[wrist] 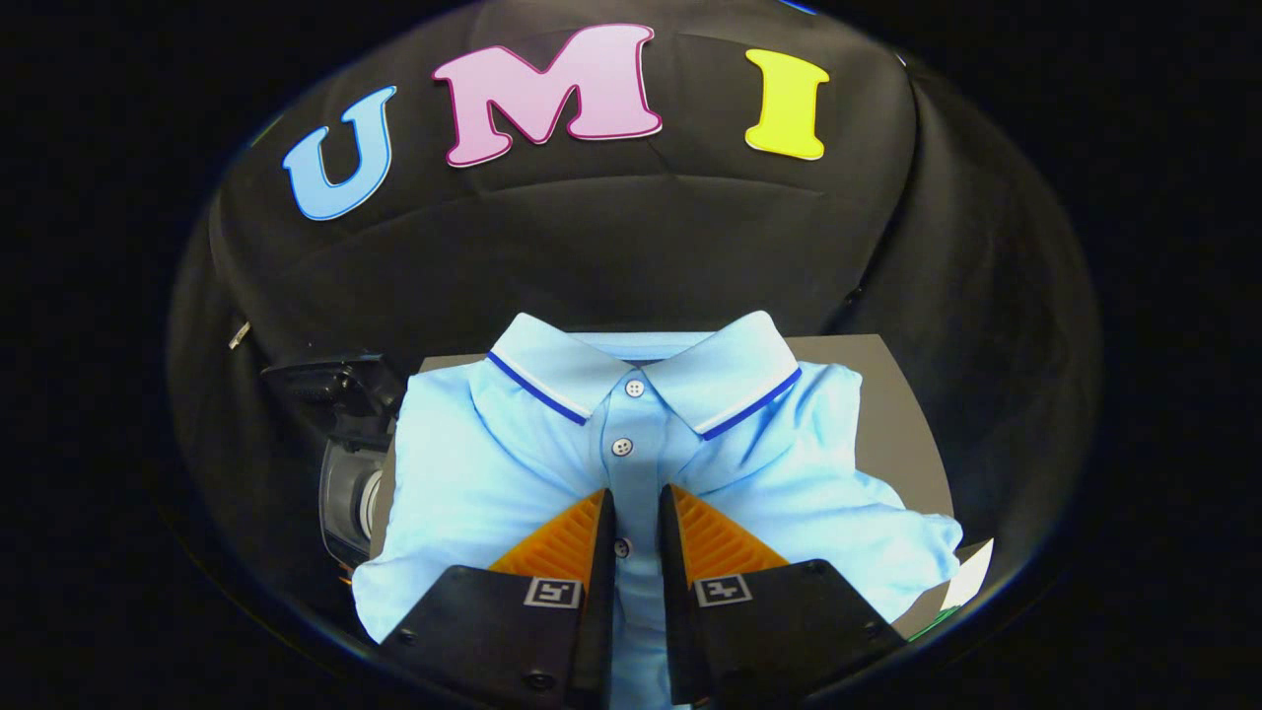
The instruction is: Put the clothes into the washing machine and then close the washing machine lid.
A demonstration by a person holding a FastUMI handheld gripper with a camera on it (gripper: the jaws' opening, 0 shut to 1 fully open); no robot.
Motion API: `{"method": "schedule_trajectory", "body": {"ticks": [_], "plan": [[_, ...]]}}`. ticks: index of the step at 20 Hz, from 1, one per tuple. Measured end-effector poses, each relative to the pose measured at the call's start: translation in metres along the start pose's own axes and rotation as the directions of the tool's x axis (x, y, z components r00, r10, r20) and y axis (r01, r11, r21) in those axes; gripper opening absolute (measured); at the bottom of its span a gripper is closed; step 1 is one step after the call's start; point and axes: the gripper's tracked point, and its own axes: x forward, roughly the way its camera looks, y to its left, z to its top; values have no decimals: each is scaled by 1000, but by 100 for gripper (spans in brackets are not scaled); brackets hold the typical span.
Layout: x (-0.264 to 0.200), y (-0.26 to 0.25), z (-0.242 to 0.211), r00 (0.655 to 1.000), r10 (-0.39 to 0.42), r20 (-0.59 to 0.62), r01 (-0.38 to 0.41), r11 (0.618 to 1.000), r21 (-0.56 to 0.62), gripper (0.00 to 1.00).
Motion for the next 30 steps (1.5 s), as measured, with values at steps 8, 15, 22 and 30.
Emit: {"method": "schedule_trajectory", "body": {"ticks": [8,15,22,30], "plan": [[1,0,0,999,-30,11,31,999,-35,27],[2,2,3,999,-32,39,33,999,-27,6],[-8,2,7,998,15,64,-16,1000,10,6],[-57,29,32,968,205,147,-217,973,73,6]]}}
